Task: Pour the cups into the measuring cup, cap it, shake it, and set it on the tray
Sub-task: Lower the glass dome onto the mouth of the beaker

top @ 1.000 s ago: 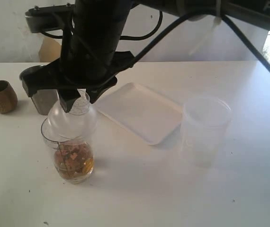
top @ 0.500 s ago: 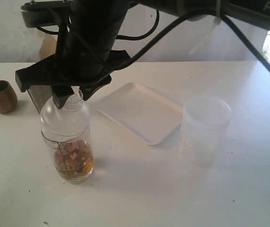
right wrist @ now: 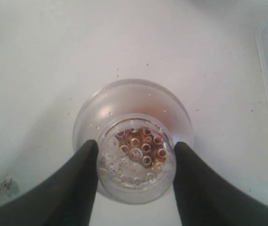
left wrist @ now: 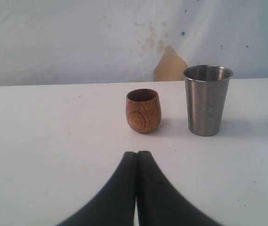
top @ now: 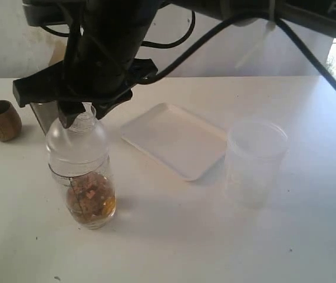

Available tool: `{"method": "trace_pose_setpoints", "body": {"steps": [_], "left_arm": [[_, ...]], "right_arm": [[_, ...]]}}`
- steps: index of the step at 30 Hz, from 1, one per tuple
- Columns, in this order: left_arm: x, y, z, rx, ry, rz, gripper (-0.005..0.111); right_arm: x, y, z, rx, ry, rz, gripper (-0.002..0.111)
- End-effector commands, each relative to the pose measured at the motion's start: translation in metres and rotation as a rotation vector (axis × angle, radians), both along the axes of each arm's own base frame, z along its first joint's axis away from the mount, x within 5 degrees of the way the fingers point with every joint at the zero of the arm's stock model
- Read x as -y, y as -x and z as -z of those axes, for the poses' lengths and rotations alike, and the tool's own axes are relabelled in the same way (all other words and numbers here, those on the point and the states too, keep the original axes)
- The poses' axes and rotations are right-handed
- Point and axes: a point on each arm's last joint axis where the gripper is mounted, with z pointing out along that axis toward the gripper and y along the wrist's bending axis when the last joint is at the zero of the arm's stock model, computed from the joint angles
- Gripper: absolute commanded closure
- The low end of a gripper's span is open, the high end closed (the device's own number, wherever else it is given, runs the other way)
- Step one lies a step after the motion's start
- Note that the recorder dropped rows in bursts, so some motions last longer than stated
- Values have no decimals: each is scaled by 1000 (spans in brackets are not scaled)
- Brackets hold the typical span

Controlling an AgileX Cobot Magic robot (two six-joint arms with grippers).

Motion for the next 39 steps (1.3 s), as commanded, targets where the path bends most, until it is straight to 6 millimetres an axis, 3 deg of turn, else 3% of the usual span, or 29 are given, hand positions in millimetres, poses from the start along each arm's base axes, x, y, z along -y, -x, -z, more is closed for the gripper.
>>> {"method": "trace_pose_setpoints", "body": {"steps": [1, 15, 39], "left_arm": [[0, 0, 1, -1, 13, 2, 107], [0, 0, 1, -1, 13, 2, 107], [0, 0, 1, -1, 13, 2, 107]], "right_arm": [[-3, -1, -2, 3, -28, 3, 108], [-2, -4, 10, -10, 44, -4, 108], [1, -4, 11, -3, 83, -27, 108]]}}
